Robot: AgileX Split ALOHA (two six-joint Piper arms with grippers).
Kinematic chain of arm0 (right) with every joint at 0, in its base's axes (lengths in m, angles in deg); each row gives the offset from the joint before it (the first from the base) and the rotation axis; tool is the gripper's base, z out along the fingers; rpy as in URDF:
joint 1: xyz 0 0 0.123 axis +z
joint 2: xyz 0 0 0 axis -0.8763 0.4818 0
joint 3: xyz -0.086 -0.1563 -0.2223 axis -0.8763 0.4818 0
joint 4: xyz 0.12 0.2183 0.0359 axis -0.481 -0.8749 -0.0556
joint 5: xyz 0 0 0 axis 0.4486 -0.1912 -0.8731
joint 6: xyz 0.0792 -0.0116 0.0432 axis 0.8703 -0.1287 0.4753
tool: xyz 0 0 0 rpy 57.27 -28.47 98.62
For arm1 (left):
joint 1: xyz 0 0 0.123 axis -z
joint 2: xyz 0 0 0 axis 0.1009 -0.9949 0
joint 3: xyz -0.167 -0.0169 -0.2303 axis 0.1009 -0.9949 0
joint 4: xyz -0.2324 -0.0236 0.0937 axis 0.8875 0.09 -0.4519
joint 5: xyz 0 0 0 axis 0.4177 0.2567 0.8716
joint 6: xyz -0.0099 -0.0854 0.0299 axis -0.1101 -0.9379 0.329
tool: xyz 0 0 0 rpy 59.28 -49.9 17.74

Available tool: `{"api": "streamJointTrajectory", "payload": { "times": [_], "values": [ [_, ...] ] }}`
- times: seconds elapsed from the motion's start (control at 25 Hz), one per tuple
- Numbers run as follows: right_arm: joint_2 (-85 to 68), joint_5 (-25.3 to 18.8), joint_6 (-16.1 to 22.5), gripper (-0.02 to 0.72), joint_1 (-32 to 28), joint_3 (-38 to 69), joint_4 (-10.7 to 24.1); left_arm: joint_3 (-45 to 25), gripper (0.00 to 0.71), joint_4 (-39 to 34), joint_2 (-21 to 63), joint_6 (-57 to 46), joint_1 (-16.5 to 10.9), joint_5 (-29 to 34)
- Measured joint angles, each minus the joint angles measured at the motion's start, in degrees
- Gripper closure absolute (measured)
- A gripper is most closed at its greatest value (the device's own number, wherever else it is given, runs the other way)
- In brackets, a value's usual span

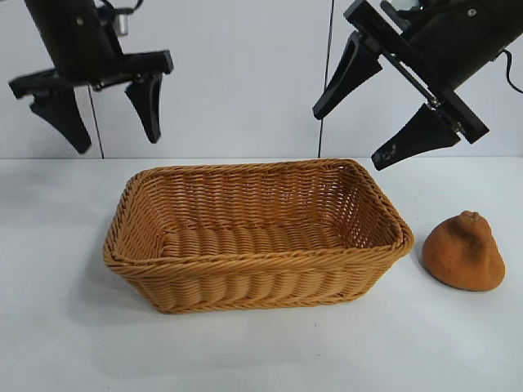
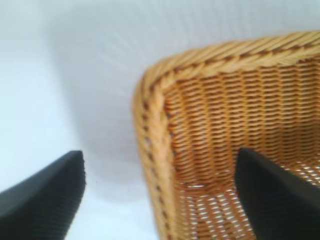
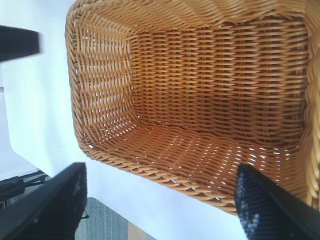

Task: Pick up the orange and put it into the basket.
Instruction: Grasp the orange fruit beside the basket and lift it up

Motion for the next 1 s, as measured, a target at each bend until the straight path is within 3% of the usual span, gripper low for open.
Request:
{"api": "streamJointTrajectory", "payload": {
  "times": [0.2, 0.6, 0.72, 1.0],
  "values": [
    [0.0, 0.0, 0.0, 0.148, 0.0, 0.0, 0.0, 2.7, 0.121, -4.3, 1.0, 0.1, -1.8, 0.4],
    [0.0, 0.0, 0.0, 0.149, 0.0, 0.0, 0.0, 0.1, 0.121, -5.2, 6.4, 2.6, -9.8, 0.5],
    [0.0, 0.0, 0.0, 0.15, 0.0, 0.0, 0.0, -6.1, 0.121, -5.4, 11.8, 4.3, -10.8, 0.4],
    [0.0, -0.1, 0.0, 0.156, 0.0, 0.0, 0.0, -28.4, 0.121, -5.6, 30.7, 6.6, -10.9, 0.4]
  ]
}}
